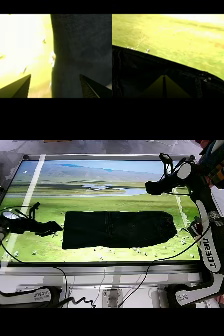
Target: Fold the clothes and pants, and hang the long-sleeved shirts on hangers.
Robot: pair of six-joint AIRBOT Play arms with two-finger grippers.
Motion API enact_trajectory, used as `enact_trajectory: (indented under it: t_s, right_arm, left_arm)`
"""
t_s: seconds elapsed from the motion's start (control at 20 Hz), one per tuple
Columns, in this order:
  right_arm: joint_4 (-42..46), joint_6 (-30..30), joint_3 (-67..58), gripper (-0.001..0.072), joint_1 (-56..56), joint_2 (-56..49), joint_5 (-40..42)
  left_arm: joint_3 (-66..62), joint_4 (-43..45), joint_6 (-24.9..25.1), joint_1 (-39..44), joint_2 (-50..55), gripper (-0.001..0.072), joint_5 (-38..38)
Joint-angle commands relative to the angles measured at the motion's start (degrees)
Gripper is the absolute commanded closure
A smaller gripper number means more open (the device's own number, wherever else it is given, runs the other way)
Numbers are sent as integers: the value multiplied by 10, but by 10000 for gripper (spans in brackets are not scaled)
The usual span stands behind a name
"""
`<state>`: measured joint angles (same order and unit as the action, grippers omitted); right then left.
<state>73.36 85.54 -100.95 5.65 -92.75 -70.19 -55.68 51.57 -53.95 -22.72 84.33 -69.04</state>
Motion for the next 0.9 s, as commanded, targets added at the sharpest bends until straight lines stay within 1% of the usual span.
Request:
enact_trajectory:
  t_s: [0.0, 0.05, 0.1, 0.15, 0.2, 0.35, 0.4, 0.45, 0.5, 0.55, 0.65, 0.75, 0.8, 0.85]
  right_arm:
    - [0, -26, 0, 680, 1, -1, 10]
    - [-1, -26, 0, 680, 1, -3, 10]
    - [-1, -28, 0, 680, 1, -5, 10]
    - [-4, -28, 0, 680, 1, -9, 10]
    - [-10, -30, 0, 680, 1, -16, 10]
    - [-93, -80, 20, 680, 10, -43, 9]
    - [-116, -93, 32, 681, 20, -52, 9]
    - [-128, -103, 45, 680, 35, -63, 10]
    - [-129, -103, 56, 681, 53, -73, 9]
    - [-130, -104, 64, 680, 70, -81, 10]
    - [-132, -114, 71, 680, 109, -91, 12]
    - [-134, -120, 70, 680, 148, -92, 33]
    - [-137, -120, 70, 680, 167, -92, 49]
    - [-137, -119, 71, 681, 188, -92, 70]
  left_arm:
    - [5, -86, 35, 1, 58, 13, 9]
    - [5, -101, 35, 4, 69, 17, 9]
    - [5, -103, 35, 9, 78, 44, 9]
    - [5, -101, 35, 16, 86, 136, 9]
    - [5, -101, 41, 22, 91, 196, 9]
    - [5, -120, 57, 48, 95, 246, 9]
    - [5, -138, 68, 58, 95, 248, 9]
    - [5, -160, 82, 67, 95, 365, 9]
    - [5, -183, 101, 74, 94, 583, 7]
    - [2, -199, 125, 77, 94, 667, -6]
    - [-24, -201, 129, 76, 88, 666, -64]
    - [-63, -199, 128, 62, 74, 667, -164]
    - [-83, -199, 117, 54, 62, 667, -199]
    - [-102, -199, 92, 45, 41, 667, -206]
